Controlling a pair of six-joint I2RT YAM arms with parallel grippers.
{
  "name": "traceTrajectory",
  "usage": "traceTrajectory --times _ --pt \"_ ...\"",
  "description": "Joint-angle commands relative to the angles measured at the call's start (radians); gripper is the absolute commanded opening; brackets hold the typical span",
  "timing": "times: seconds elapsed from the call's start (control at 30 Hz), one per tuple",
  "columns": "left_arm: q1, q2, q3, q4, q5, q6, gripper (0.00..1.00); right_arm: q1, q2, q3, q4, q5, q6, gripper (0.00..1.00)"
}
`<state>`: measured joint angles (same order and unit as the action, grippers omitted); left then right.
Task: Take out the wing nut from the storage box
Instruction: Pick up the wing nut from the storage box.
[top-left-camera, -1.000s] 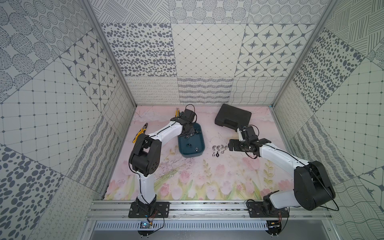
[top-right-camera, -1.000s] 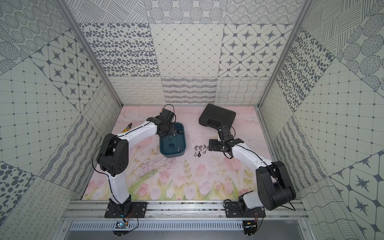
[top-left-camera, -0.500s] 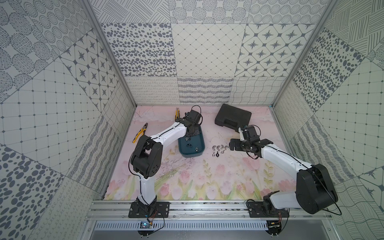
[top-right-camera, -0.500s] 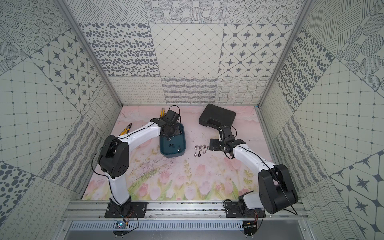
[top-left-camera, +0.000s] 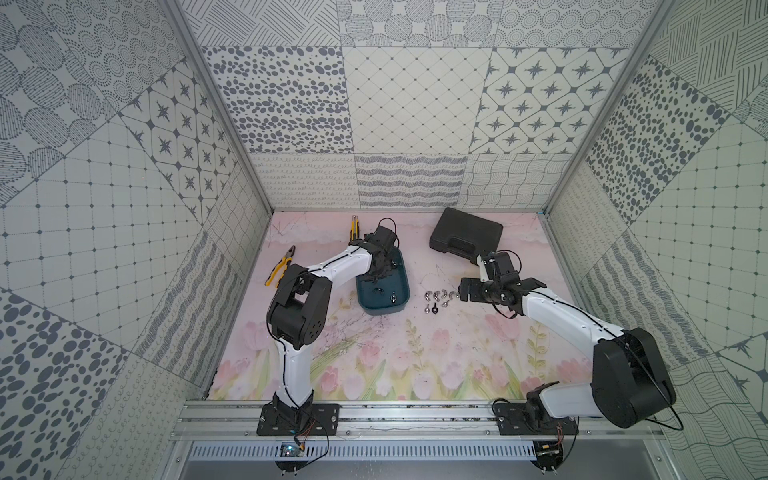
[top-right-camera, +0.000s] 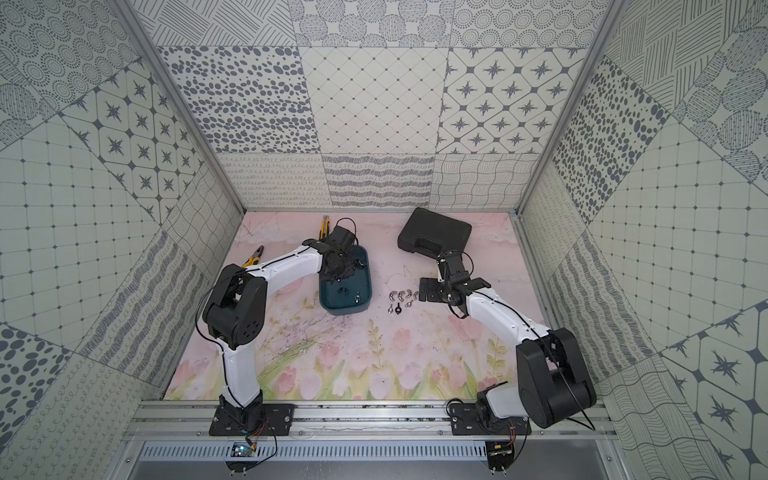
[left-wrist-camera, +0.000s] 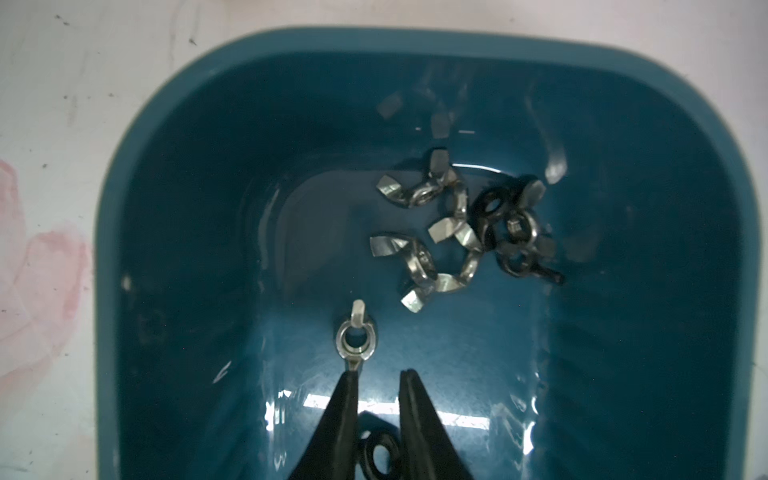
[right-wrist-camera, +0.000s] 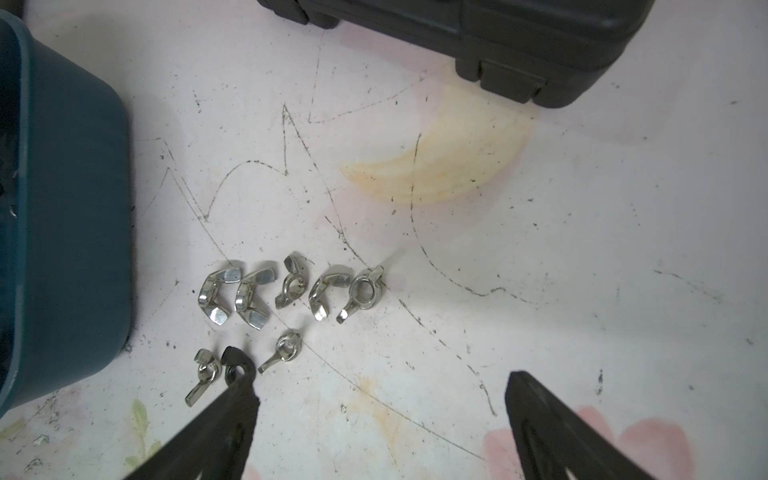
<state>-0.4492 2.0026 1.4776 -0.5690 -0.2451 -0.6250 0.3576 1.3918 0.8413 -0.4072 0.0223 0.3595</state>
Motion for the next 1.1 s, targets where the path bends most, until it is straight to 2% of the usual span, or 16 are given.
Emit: traceTrajectory --times 0.0,0.4,0.73,1.07 --pt "0.014 0.008 -0.014 -0.023 0.007 0.018 0.23 -0.003 -0.005 0.002 0.019 -0.010 0.006 0.97" --pt "0.033 0.060 -0.010 0.009 0.026 0.032 0.21 0.001 -0.010 0.004 0.019 -0.004 0.006 0.97" --pt "0.035 0.064 -0.002 0.024 0.050 0.050 0.09 0.001 -0.007 0.005 0.019 -0.005 0.007 0.97" --pt "0.023 -0.047 -0.016 0.009 0.050 0.060 0.01 0.003 -0.014 0.008 0.017 -0.002 0.010 0.97"
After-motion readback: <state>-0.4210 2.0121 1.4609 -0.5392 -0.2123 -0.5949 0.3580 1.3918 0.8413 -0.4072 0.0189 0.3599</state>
